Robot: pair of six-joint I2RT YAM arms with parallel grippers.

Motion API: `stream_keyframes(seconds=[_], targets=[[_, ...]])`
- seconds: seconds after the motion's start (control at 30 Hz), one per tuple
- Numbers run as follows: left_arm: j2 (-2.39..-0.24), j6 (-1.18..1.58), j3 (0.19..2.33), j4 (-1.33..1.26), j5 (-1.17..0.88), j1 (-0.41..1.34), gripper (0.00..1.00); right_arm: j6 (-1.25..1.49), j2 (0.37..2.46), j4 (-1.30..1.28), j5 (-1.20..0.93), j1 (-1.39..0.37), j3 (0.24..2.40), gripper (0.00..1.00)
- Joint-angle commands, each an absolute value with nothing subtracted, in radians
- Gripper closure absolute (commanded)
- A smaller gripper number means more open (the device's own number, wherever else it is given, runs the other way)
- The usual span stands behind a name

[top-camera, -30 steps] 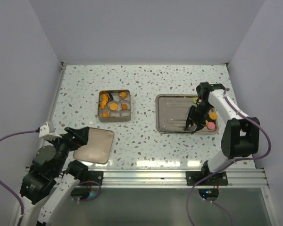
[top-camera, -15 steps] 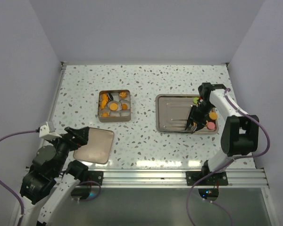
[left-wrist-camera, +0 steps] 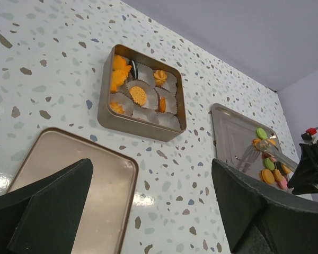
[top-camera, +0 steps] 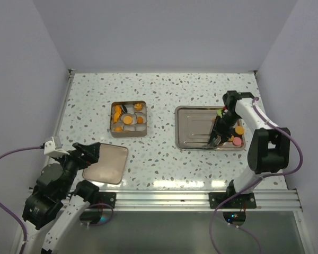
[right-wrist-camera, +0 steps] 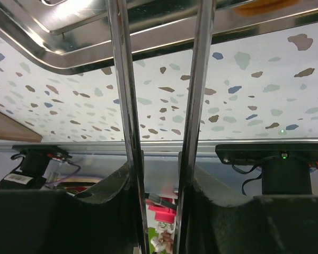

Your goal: Pack the cookies

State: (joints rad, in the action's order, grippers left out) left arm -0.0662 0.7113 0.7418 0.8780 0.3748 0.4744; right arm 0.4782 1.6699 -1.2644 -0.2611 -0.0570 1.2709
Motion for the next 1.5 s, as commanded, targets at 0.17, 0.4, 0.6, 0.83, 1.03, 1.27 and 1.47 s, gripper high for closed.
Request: stream_keyframes(seconds=[0.17,0.4,0.6,0.83,1.03,1.27,1.47], targets=[[-0.071,0.699,0.741,0.842,0.391,0.479,0.00,0.482,1.637,-1.325,-0.334,-0.064,1.445,0.84],[-0.072,0.696,0.739,0.839,0.390,0.480,0.00,0.517,1.663,-1.381,-0.411,-0.193,1.646,0.86],[-0.072,0.695,0.739,0.839,0.388,0.480,0.00,0.610,1.741,-1.365,-0.437,-0.446,1.811,0.85],[-0.067,0.696,0.739,0.841,0.391,0.480,0.00,0.721,1.851,-1.284,-0.483,-0.667,1.913,0.86],[-0.060,0.699,0.739,0.844,0.394,0.479,0.00,0.742,1.953,-1.258,-0.497,-0.773,1.982,0.86],[-0.051,0.704,0.741,0.847,0.399,0.479,0.00,0.744,1.957,-1.239,-0.486,-0.804,1.915,0.86],[-0.054,0.703,0.739,0.845,0.396,0.480,0.00,0.729,1.948,-1.266,-0.463,-0.811,1.882,0.84]])
